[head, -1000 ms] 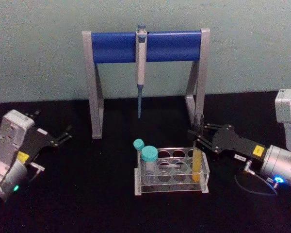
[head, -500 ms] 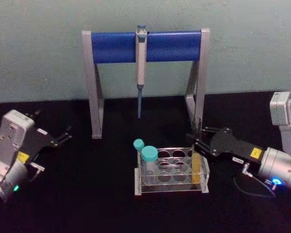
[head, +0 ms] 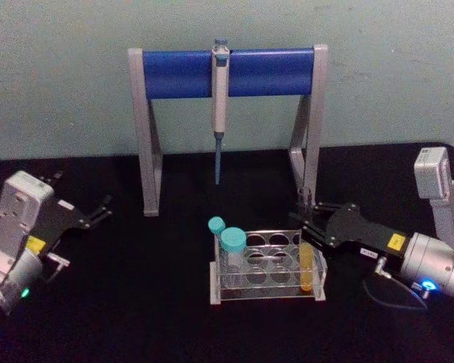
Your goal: Pick up the test tube from the test tube rack, shake it, then place it back into the test tube rack.
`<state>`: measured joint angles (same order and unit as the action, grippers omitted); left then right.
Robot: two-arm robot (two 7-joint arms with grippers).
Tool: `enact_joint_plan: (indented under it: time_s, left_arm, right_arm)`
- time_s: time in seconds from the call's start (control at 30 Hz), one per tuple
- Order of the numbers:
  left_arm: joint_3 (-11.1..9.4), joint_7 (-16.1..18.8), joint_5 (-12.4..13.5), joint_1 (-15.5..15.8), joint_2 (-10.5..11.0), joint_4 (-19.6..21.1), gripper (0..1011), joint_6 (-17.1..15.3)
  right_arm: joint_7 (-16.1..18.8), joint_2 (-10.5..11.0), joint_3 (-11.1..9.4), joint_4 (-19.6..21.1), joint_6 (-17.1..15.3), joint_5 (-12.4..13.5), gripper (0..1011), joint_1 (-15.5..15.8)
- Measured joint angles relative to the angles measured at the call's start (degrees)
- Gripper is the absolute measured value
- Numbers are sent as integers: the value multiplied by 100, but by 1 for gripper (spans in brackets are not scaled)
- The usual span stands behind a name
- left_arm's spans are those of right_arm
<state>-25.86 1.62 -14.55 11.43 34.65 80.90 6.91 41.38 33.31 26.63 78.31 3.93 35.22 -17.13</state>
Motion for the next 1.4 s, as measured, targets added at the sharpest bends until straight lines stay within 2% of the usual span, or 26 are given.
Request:
enact_joint_plan:
  time_s: [1.1, 1.17, 1.23, 1.37, 1.4]
  left_arm:
    - [0, 0, 0, 0, 0, 0, 1001, 0]
    - [0, 0, 0, 0, 0, 0, 1001, 0]
    - [0, 0, 0, 0, 0, 0, 1001, 0]
    - [0, 0, 0, 0, 0, 0, 1001, 0]
    - [0, 0, 0, 0, 0, 0, 1001, 0]
  right_arm:
    - [-21, -4, 0, -31, 1, -45, 235, -1]
    - [-17, -3, 4, -38, -22, -71, 372, 2]
    - [-16, -3, 4, -38, -21, -71, 390, 2]
    - [-14, -4, 3, -38, -18, -66, 576, 1]
    - [-14, -4, 3, -38, -17, -65, 576, 1]
